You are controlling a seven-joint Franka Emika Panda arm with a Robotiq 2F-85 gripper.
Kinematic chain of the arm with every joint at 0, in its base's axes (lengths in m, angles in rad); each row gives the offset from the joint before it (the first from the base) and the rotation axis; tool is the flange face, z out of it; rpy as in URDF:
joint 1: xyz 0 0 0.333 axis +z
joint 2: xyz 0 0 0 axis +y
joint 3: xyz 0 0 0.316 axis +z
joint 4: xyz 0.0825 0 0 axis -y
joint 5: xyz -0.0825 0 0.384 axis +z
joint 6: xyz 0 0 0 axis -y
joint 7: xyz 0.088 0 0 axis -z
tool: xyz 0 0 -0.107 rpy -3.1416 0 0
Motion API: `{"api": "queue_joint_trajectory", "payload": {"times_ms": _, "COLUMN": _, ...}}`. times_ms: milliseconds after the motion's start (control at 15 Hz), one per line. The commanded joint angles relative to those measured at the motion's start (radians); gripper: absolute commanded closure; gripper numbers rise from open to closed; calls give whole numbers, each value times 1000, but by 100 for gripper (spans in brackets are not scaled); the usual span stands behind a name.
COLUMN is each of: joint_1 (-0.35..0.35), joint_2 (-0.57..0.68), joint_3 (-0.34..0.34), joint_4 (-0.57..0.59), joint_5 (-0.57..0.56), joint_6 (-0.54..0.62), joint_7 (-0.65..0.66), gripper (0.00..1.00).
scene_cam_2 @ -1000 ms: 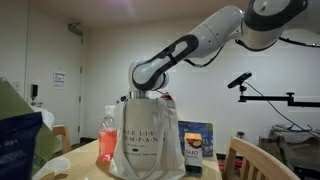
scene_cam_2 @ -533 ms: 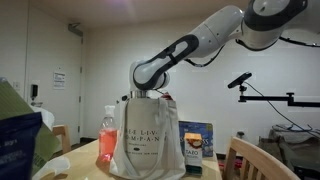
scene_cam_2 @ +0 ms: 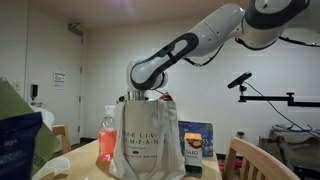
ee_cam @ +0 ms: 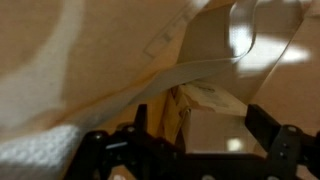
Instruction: Unpack the objects from the carrier bag to the table
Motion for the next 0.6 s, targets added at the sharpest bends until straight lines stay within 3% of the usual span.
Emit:
{"api": "queue_joint_trajectory", "payload": {"times_ms": 0, "joint_1": 23, "joint_2": -37, "joint_3": -14, "joint_4": -43, "joint_5": -23, "joint_6": -39, "joint_7": 22, "gripper": 0}}
{"api": "queue_joint_trajectory", "payload": {"times_ms": 533, "joint_1": 51, "joint_2": -33, "joint_3": -14, "joint_4": -26, "joint_5": -33, "joint_6": -100, "joint_7": 24, "gripper": 0}}
